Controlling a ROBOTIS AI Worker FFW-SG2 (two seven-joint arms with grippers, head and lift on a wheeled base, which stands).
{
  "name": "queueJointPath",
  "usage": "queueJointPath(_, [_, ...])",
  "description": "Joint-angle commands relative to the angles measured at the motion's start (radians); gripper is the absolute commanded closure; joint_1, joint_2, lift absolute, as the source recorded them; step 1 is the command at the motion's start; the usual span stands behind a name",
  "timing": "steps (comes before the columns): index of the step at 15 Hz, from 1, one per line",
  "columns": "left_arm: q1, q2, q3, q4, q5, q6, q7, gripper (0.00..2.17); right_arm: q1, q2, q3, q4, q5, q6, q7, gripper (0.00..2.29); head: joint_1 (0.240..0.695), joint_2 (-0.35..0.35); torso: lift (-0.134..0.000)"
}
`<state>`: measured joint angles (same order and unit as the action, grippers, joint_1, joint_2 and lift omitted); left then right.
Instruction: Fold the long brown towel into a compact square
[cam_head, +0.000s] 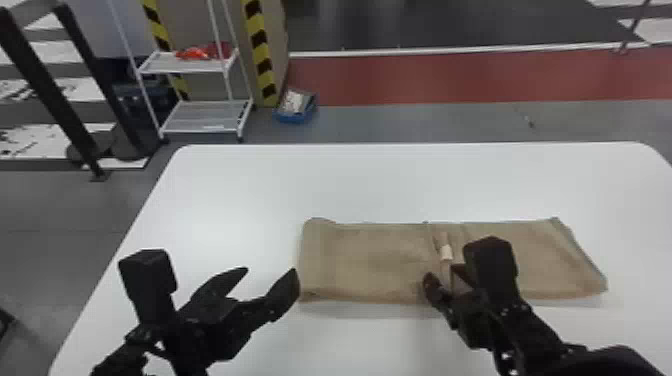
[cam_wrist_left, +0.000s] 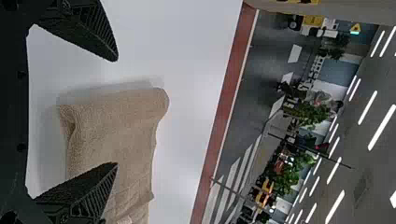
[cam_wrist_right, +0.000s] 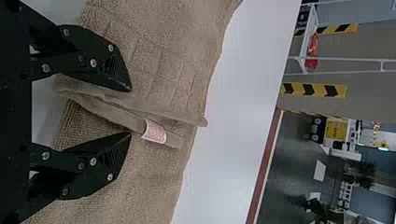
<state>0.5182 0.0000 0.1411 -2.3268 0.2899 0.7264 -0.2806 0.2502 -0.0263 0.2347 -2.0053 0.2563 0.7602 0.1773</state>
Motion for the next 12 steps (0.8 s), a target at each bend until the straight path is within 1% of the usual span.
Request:
queueJointPath(1, [0.002, -0.003, 0.0, 0.0, 0.0, 0.0, 0.0, 0.08, 0.0, 0.0, -0.002, 0.0, -0.002, -0.006, 0.001, 0.94, 0.695, 0.093, -0.123])
queueJointPath(2, [0.003, -0.003, 0.0, 0.0, 0.0, 0.0, -0.002, 0.08, -0.002, 0.0, -0.005, 0.0, -0.014, -0.006, 0.001, 1.01, 0.695, 0.093, -0.123])
queueJointPath(8, [0.006, -0.003, 0.002, 0.0, 0.002, 0.0, -0.009, 0.08, -0.003, -0.001, -0.006, 0.0, -0.017, -0.006, 0.001, 1.02, 0.695, 0.094, -0.123])
queueJointPath(9, [0.008, -0.003, 0.003, 0.0, 0.005, 0.0, -0.009, 0.08, -0.003, -0.001, -0.006, 0.0, -0.017, -0.006, 0.001, 1.17, 0.695, 0.094, -0.123])
queueJointPath(10, [0.008, -0.003, 0.003, -0.002, 0.005, 0.0, -0.009, 0.08, -0.003, 0.0, -0.009, 0.0, -0.02, -0.006, 0.001, 1.47, 0.695, 0.093, -0.123])
queueJointPath(12, [0.008, -0.003, 0.003, -0.003, 0.005, 0.0, -0.011, 0.08, -0.006, 0.0, -0.014, 0.0, -0.023, -0.006, 0.001, 1.48, 0.695, 0.092, -0.123])
